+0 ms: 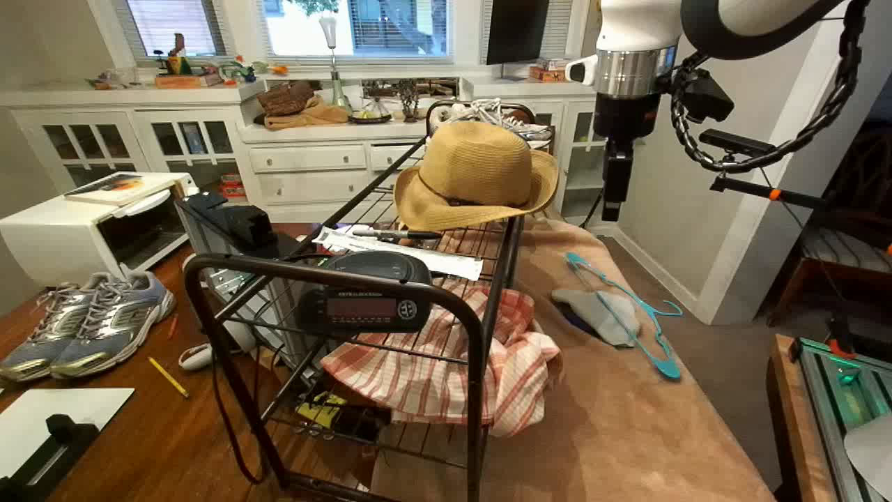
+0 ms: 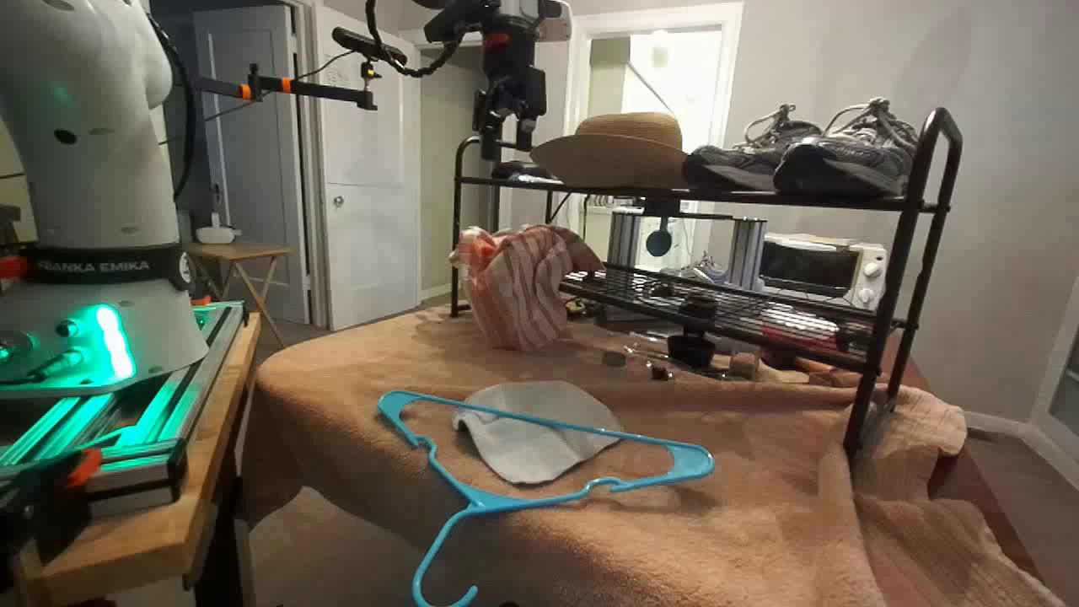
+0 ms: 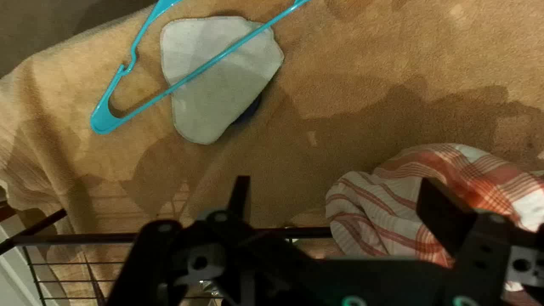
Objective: Put the brown hat on top of the blue hanger.
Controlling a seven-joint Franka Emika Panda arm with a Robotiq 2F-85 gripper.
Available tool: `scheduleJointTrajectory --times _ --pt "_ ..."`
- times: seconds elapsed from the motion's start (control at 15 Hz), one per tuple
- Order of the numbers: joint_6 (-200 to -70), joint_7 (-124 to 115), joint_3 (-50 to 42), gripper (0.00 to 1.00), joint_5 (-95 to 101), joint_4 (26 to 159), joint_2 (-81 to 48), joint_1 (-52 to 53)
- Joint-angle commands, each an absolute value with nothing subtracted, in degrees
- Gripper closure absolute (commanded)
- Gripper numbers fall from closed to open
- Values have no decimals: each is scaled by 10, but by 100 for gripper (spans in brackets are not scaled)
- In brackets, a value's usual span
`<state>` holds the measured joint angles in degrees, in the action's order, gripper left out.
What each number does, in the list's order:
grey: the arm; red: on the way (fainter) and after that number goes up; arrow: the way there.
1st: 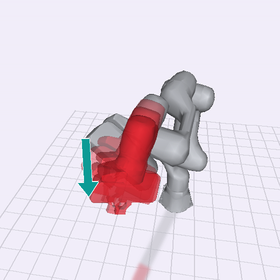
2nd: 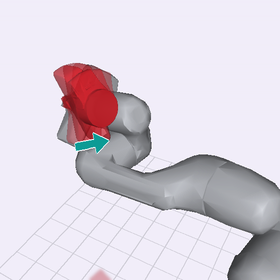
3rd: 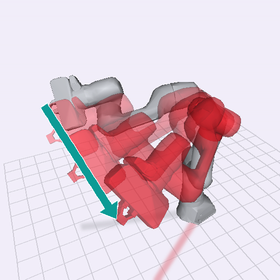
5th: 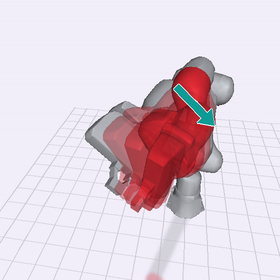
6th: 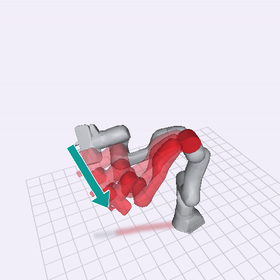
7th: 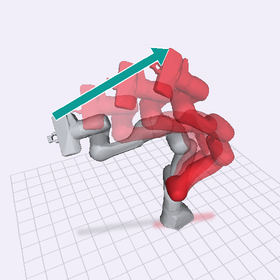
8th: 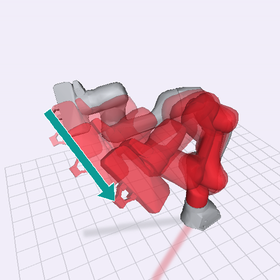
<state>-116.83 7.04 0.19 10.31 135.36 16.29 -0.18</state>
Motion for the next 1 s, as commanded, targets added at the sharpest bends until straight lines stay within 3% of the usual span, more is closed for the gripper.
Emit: scheduleJointTrajectory --times 0.0,0.93 --pt "-1167 70 1 0 103 1353 163 0" --pt "-1207 1 45 0 118 1337 186 17"
